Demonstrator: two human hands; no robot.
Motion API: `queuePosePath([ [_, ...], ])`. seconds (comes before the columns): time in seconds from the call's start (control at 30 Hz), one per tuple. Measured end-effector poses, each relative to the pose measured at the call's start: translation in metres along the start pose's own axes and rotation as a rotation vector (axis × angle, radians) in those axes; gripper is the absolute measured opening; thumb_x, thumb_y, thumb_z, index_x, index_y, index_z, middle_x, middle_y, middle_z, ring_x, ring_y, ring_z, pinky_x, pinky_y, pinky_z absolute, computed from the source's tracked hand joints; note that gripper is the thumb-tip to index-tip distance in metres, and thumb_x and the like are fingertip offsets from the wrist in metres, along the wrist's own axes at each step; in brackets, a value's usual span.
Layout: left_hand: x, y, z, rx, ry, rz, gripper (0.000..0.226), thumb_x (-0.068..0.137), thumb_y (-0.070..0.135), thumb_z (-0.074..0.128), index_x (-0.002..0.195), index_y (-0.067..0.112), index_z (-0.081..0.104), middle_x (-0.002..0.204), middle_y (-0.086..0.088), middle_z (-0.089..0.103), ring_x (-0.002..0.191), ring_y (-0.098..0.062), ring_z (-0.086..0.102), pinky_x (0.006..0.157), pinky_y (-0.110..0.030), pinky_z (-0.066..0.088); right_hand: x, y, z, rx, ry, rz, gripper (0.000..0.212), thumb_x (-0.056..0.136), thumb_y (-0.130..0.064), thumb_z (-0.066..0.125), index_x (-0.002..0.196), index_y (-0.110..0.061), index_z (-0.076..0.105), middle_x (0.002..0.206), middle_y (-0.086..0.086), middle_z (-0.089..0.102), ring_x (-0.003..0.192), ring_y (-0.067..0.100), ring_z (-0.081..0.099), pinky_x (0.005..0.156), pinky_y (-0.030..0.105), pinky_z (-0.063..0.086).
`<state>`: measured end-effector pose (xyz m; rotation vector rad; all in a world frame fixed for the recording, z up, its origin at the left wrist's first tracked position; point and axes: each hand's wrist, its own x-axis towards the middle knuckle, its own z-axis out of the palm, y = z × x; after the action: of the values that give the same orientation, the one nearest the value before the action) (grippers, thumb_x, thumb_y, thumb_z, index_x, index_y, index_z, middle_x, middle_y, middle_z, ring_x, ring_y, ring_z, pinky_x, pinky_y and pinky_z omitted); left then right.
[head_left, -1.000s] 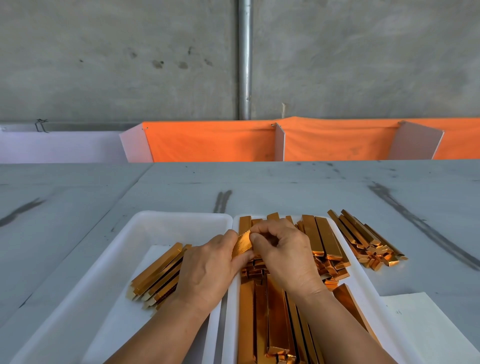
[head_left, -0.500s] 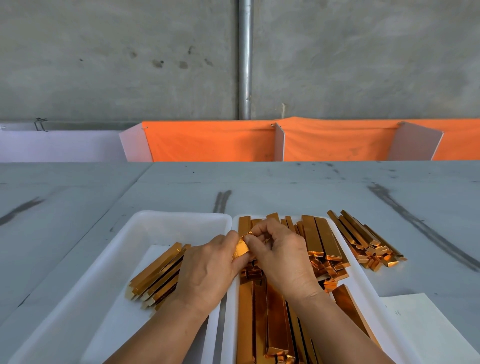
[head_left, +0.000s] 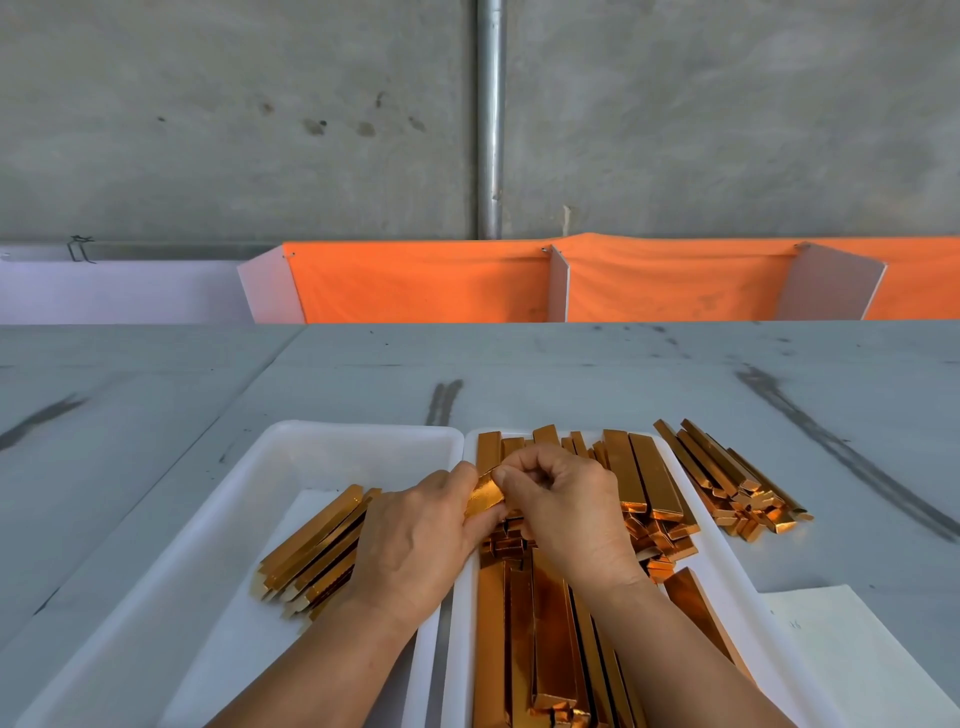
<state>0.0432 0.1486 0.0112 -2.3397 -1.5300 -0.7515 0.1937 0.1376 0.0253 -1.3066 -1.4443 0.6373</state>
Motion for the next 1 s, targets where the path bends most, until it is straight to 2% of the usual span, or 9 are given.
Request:
queuePosePath([
  [0.1,0.0,0.0,0.0,-0.042,0.004,-0.014,0.058,0.082,0.072,0.018,0.094,0.026,0.05,0.07,0.011,0.055,0.059,-0.009,0.057,0.05,-0.021,0.029,0.0,-0.001,0.0,0.019,0.013,-0.009,0.021,0.093,-0.019,0.067,0.077,-0.032,0.07,0.07,-0.007,0.068,0.06,0.001,0.062,0.053,0.013,0.048],
  [0.17,0.0,0.0,0.001,-0.105,-0.001,-0.032,0.054,0.08,0.075,0.018,0.091,0.028,0.043,0.068,0.013,0.048,0.059,-0.008,0.053,0.048,-0.019,0.026,0.0,-0.002,0.001,0.05,0.038,0.008,0.021,0.094,-0.02,0.065,0.08,-0.035,0.07,0.074,-0.008,0.069,0.063,0.002,0.063,0.056,0.017,0.051],
  [0.27,0.001,-0.001,0.002,-0.175,-0.034,-0.05,0.047,0.078,0.077,0.02,0.091,0.033,0.034,0.068,0.013,0.042,0.06,-0.008,0.048,0.049,-0.014,0.026,0.001,-0.003,0.0,0.071,0.084,0.022,0.013,0.097,-0.023,0.06,0.093,-0.027,0.071,0.076,-0.008,0.069,0.063,0.002,0.063,0.058,0.019,0.05],
  [0.37,0.001,-0.001,0.002,-0.182,-0.049,-0.044,0.05,0.076,0.078,0.02,0.093,0.034,0.037,0.07,0.013,0.042,0.063,-0.008,0.048,0.054,-0.015,0.033,0.004,-0.003,-0.004,0.164,0.158,0.088,0.015,0.099,-0.023,0.055,0.098,-0.028,0.069,0.081,-0.003,0.071,0.062,0.007,0.059,0.057,0.027,0.05],
  [0.4,0.001,-0.001,0.002,-0.187,-0.053,-0.044,0.05,0.076,0.078,0.02,0.093,0.034,0.036,0.068,0.013,0.041,0.064,-0.008,0.048,0.055,-0.015,0.033,0.005,-0.003,-0.006,0.198,0.163,0.132,0.015,0.1,-0.023,0.054,0.099,-0.027,0.068,0.08,-0.002,0.071,0.059,0.008,0.058,0.055,0.025,0.048],
  [0.5,0.0,-0.001,0.001,-0.187,-0.066,-0.03,0.05,0.073,0.08,0.016,0.092,0.036,0.031,0.065,0.015,0.035,0.062,-0.009,0.046,0.052,-0.011,0.027,0.006,-0.002,-0.009,0.369,0.058,0.31,0.02,0.102,-0.024,0.051,0.1,-0.019,0.07,0.056,0.002,0.059,0.043,0.008,0.046,0.041,0.02,0.036],
  [0.63,0.0,-0.002,-0.002,-0.202,-0.062,-0.017,0.048,0.075,0.079,0.02,0.086,0.034,0.031,0.06,0.015,0.033,0.052,-0.005,0.04,0.049,-0.011,0.023,0.008,-0.001,-0.009,0.555,-0.11,0.425,0.024,0.103,-0.021,0.047,0.104,-0.012,0.069,0.058,0.01,0.056,0.044,0.013,0.041,0.04,0.022,0.032],
  [0.83,0.0,-0.003,-0.002,-0.237,-0.056,-0.012,0.048,0.076,0.078,0.025,0.083,0.031,0.033,0.058,0.012,0.034,0.049,-0.003,0.038,0.05,-0.012,0.024,0.008,-0.001,-0.01,0.653,-0.169,0.413,0.022,0.1,-0.018,0.052,0.105,-0.003,0.067,0.061,0.008,0.055,0.046,0.012,0.044,0.04,0.021,0.034],
  [1.0,0.0,-0.002,-0.001,-0.243,-0.051,-0.025,0.048,0.076,0.078,0.027,0.088,0.032,0.036,0.059,0.013,0.036,0.051,-0.004,0.04,0.05,-0.012,0.025,0.005,-0.005,-0.009,0.548,-0.138,0.283,0.019,0.097,-0.021,0.057,0.096,-0.008,0.071,0.059,0.013,0.051,0.045,0.014,0.042,0.045,0.026,0.033],
])
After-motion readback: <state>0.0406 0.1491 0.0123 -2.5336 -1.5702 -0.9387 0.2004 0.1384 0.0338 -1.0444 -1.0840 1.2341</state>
